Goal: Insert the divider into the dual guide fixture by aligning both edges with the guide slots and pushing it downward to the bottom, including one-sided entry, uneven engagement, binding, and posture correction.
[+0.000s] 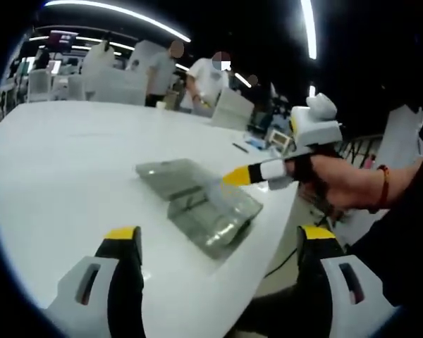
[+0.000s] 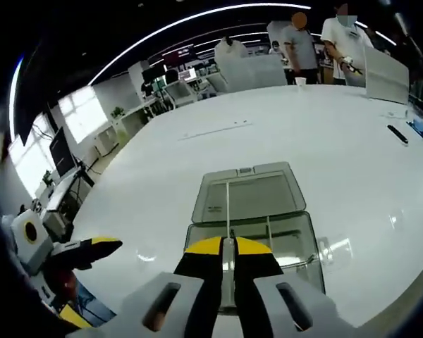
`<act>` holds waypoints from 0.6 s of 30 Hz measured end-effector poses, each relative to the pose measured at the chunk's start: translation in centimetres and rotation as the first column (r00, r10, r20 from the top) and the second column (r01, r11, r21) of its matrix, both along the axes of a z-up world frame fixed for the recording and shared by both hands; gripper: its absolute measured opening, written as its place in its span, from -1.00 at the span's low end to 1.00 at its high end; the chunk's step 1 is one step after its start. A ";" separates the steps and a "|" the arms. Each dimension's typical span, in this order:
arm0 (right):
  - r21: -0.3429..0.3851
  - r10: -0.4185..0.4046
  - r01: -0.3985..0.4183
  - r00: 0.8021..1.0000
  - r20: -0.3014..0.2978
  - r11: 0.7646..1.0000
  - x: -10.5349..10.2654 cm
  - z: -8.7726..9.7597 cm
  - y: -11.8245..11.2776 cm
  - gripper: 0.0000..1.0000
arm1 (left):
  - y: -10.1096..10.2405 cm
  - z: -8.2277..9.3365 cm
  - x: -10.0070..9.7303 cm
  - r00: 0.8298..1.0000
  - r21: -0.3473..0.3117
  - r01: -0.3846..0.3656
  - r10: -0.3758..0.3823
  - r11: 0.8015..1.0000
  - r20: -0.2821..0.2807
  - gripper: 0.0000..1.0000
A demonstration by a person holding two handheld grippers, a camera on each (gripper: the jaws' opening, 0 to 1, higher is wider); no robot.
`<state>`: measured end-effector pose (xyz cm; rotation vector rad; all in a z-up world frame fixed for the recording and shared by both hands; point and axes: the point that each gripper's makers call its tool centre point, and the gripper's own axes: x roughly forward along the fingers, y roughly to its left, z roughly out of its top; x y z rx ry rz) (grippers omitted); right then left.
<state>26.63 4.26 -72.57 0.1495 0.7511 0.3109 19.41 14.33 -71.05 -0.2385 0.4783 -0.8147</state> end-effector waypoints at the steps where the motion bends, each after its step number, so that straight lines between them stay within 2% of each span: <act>1: 0.015 -0.006 0.007 1.000 -0.031 1.000 -0.3 -0.3 0.0 -1.00 | -0.1 0.0 0.0 1.000 -0.002 0.000 0.000 1.000 0.001 0.78; 3: 0.040 -0.015 0.018 0.998 -0.055 0.999 -0.5 -0.6 0.1 -1.00 | -0.2 0.1 0.1 1.000 -0.006 0.001 -0.001 1.000 0.003 0.78; 8: 0.007 0.006 -0.005 0.997 -0.072 1.000 -0.9 -1.1 0.0 -1.00 | -0.2 0.2 0.1 1.000 -0.016 -0.007 0.007 1.000 0.007 0.78; 15: 0.023 0.006 -0.003 0.994 -0.105 1.000 -0.9 -1.3 -0.1 -1.00 | 0.0 -0.1 0.1 1.000 -0.024 -0.022 0.023 0.999 0.005 0.78; 18: 0.036 0.016 -0.011 0.989 -0.144 0.999 -1.0 -1.6 -0.1 -1.00 | 0.0 -0.1 0.3 1.000 -0.030 -0.028 0.028 0.999 0.005 0.78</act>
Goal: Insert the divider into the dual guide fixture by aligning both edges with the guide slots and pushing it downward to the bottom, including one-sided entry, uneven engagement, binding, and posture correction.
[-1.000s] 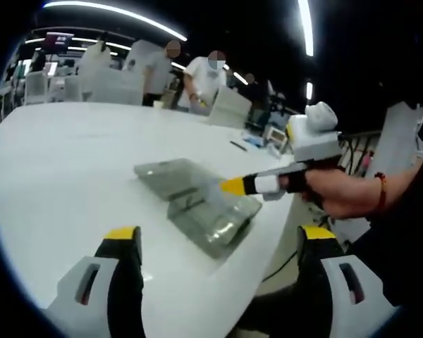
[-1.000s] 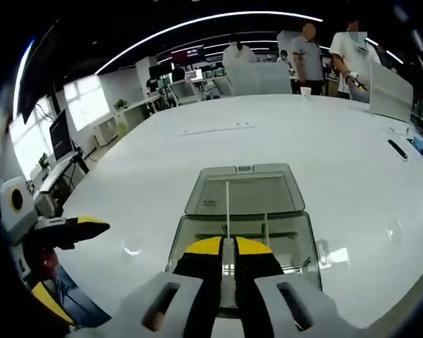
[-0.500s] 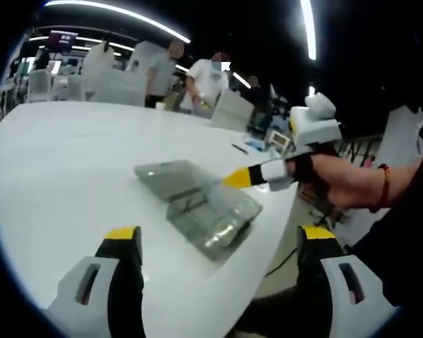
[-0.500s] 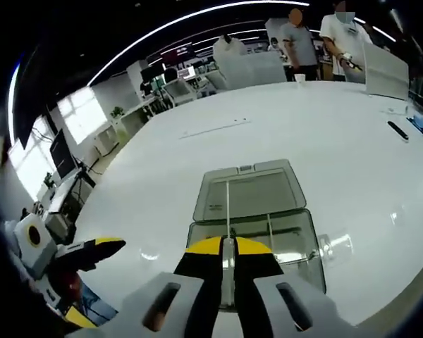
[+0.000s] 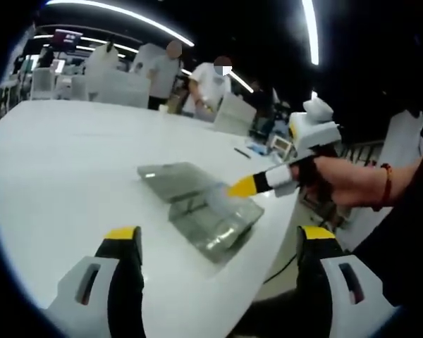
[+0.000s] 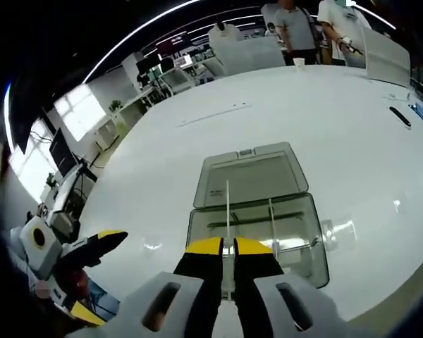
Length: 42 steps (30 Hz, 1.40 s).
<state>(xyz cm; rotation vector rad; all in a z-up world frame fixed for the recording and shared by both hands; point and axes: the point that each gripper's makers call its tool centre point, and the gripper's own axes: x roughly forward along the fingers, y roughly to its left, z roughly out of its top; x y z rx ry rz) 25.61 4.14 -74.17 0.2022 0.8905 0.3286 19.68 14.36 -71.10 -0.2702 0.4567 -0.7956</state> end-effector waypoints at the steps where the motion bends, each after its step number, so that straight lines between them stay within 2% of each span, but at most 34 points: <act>1: -0.003 0.009 -0.009 1.000 -0.016 1.000 -0.1 -0.2 0.0 -1.00 | 0.0 0.0 0.1 1.000 -0.004 -0.002 0.002 1.000 0.000 0.78; 11: -0.020 0.020 -0.021 0.999 -0.041 1.000 0.0 -0.7 0.1 -1.00 | -0.1 -0.1 0.2 1.000 -0.015 -0.009 0.009 1.000 -0.002 0.78; 20: -0.037 0.027 -0.029 0.998 -0.049 0.999 0.0 -1.3 0.3 -1.00 | 0.8 -0.1 0.5 0.999 -0.019 -0.032 0.031 0.999 -0.005 0.77; 42: -0.065 0.007 -0.008 1.000 -0.007 0.998 0.2 -1.4 0.2 -1.00 | 1.2 -0.1 0.8 0.999 -0.026 -0.035 0.035 0.999 -0.008 0.77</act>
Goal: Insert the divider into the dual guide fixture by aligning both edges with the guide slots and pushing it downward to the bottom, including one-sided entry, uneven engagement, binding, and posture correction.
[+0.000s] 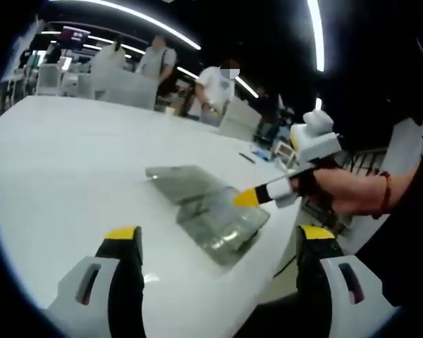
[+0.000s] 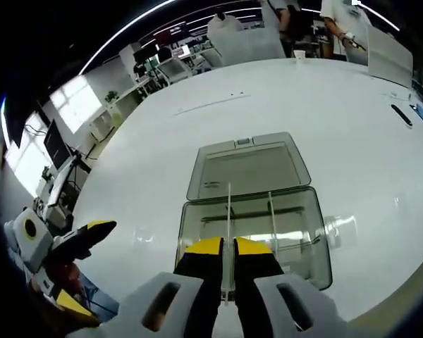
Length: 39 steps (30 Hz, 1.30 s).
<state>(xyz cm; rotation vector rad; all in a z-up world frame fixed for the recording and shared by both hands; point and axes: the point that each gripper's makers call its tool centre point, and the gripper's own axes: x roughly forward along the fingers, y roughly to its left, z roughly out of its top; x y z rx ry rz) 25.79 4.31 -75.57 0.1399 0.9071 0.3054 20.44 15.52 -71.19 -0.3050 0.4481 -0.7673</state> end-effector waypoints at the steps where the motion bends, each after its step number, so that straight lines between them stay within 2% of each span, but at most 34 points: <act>1: 0.003 0.000 0.000 1.000 0.001 1.000 0.0 0.0 0.0 -1.00 | 0.1 0.0 0.0 1.000 -0.001 -0.002 0.002 1.000 -0.001 0.77; 6: 0.018 0.001 -0.001 1.000 0.003 1.000 0.0 0.1 0.1 -1.00 | 0.1 -0.2 -0.2 1.000 0.001 -0.001 0.001 1.000 -0.007 0.77; 11: -0.011 0.016 -0.016 1.000 0.018 1.000 0.1 0.2 0.2 -1.00 | 0.0 -0.1 -0.1 1.000 0.000 0.003 -0.003 1.000 -0.004 0.77; 20: 0.011 0.009 -0.009 1.000 0.013 1.000 -0.1 0.1 0.2 -1.00 | 0.1 -0.2 -0.2 1.000 0.000 0.001 -0.001 1.000 -0.008 0.77; 33: -0.013 0.029 -0.029 1.000 0.009 0.999 0.0 -0.1 0.3 -1.00 | 0.3 0.1 -0.1 1.000 -0.003 -0.003 0.003 1.000 -0.005 0.77; 39: -0.023 0.043 -0.043 0.999 0.008 0.999 0.0 -0.3 0.4 -1.00 | 0.0 -0.5 -0.2 1.000 -0.009 0.012 -0.012 1.000 -0.022 0.77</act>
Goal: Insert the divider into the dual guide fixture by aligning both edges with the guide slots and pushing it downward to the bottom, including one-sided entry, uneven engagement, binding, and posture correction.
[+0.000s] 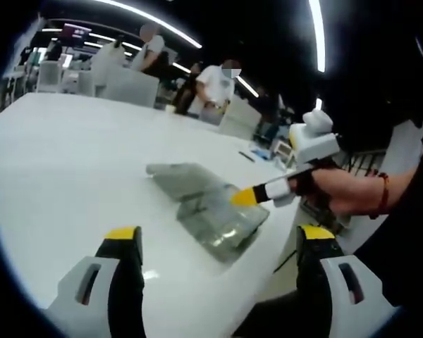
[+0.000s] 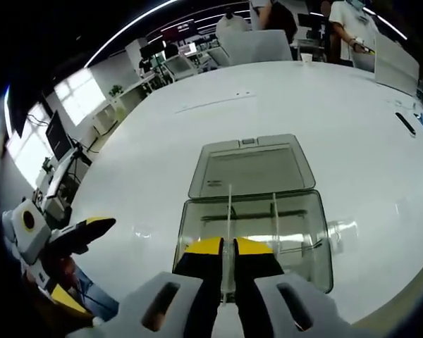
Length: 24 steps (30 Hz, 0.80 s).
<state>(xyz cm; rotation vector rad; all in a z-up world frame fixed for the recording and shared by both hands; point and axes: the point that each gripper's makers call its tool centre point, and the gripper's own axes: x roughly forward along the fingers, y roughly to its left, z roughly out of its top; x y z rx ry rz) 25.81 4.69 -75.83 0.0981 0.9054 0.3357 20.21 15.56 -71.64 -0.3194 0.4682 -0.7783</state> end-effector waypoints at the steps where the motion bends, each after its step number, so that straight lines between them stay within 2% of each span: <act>1: -0.010 0.009 -0.009 1.000 0.000 1.000 0.0 0.0 0.1 -1.00 | -0.1 0.0 0.0 1.000 -0.002 0.005 -0.005 1.000 0.003 0.78; 7: -0.015 0.012 -0.012 1.000 -0.010 1.000 -0.1 0.0 0.2 -1.00 | -0.6 0.1 0.2 1.000 -0.015 0.026 -0.026 1.000 0.013 0.80; 24: -0.009 -0.004 0.004 0.998 -0.056 1.000 -0.1 0.2 0.1 -1.00 | -0.6 -1.4 0.7 0.998 -0.031 0.044 -0.046 0.999 -0.051 0.80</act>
